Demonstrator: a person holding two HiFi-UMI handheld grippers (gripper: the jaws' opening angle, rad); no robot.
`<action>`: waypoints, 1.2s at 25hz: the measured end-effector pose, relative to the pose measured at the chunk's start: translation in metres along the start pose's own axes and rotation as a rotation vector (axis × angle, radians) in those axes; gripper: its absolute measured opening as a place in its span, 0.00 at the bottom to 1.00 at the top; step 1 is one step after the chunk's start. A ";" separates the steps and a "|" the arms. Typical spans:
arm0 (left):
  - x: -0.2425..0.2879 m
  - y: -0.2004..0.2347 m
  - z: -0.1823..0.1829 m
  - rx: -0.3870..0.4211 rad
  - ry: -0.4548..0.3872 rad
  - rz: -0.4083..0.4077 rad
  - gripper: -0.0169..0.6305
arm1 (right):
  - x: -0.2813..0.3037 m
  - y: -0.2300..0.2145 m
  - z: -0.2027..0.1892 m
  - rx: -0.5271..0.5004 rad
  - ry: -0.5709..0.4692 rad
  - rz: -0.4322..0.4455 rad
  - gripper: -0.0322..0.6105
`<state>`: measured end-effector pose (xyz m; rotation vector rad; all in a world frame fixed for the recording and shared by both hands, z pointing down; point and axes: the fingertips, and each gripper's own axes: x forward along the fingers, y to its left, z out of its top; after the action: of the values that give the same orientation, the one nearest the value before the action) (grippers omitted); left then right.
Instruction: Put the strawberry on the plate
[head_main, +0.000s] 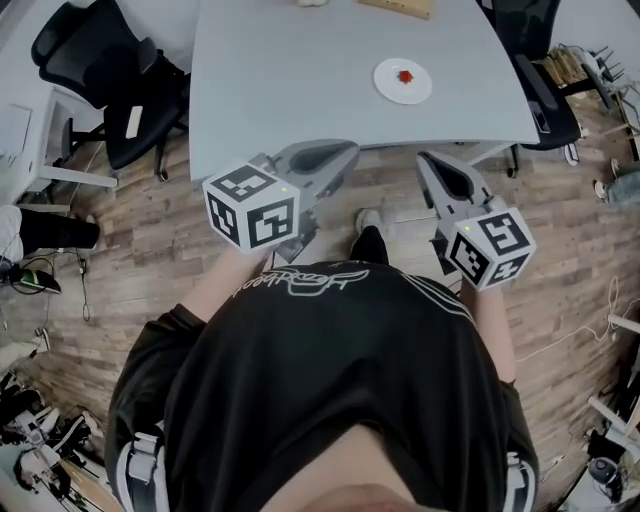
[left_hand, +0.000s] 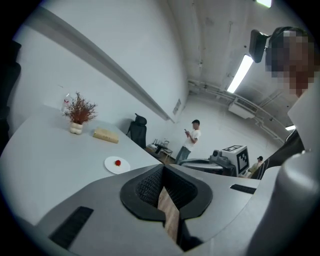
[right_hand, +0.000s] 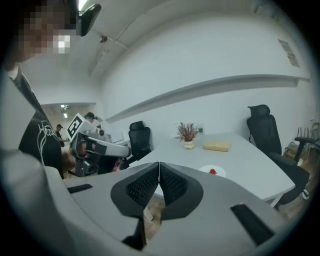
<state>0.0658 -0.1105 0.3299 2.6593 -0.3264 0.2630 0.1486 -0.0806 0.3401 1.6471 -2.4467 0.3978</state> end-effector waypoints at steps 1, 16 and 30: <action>-0.004 -0.008 -0.003 0.008 0.002 -0.009 0.04 | -0.006 0.011 -0.004 0.007 -0.007 0.009 0.07; -0.039 -0.065 -0.042 0.044 0.049 -0.053 0.04 | -0.064 0.059 -0.026 0.045 -0.078 -0.034 0.06; -0.039 -0.074 -0.057 0.045 0.086 -0.071 0.04 | -0.071 0.067 -0.038 0.063 -0.082 -0.040 0.06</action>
<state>0.0412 -0.0127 0.3413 2.6881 -0.2009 0.3650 0.1130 0.0177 0.3476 1.7688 -2.4795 0.4137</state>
